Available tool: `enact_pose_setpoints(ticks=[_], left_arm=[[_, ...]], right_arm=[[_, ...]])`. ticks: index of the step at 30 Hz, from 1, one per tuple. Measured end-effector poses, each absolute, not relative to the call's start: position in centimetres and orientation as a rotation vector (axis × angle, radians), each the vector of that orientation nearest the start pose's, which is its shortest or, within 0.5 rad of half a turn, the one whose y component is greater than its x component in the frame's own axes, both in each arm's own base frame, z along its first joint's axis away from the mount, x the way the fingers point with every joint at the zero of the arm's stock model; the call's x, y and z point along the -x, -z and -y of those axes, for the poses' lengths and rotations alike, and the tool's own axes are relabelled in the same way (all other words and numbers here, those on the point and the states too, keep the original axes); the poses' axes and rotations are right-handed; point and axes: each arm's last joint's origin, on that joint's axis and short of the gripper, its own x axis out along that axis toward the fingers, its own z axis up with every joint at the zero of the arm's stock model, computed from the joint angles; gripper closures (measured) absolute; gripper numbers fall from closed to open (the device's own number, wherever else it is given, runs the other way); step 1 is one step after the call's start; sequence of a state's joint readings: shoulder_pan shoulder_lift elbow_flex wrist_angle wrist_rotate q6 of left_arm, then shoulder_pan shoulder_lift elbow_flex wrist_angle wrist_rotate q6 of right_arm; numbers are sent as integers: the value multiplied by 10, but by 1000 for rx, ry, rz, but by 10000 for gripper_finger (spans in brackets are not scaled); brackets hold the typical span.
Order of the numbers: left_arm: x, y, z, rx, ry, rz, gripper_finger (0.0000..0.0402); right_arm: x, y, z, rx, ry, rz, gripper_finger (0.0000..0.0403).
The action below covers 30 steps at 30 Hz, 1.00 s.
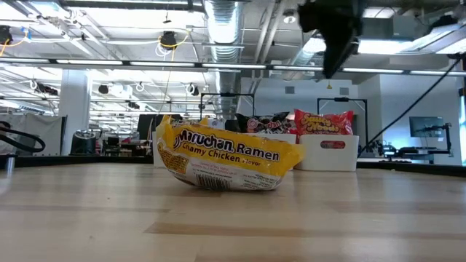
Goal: Sort Maruchan noodles
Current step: Put the yellow noodle pack into the left white bin
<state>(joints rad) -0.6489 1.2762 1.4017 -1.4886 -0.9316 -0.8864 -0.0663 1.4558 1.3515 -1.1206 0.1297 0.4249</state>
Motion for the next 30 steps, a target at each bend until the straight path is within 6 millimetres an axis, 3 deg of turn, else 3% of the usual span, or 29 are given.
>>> enact_pose_setpoints(ticks=[6,13,24,30], left_arm=[[-178,-362,101,-78,-522,-807,401],[-192,-364,107,-5,-333,-837,402],[-215,-381,128,144,219,-763,401],[-218,-386,132,125,304,-709,401]], right_arm=[[-237,-293,5,-437,425,-1030,292],[-227,-279,-17,-504,318,-839,292],[-252,-248,-70,-492,49,-695,291],[-274,-245,-90,-459,-66,-546,291]])
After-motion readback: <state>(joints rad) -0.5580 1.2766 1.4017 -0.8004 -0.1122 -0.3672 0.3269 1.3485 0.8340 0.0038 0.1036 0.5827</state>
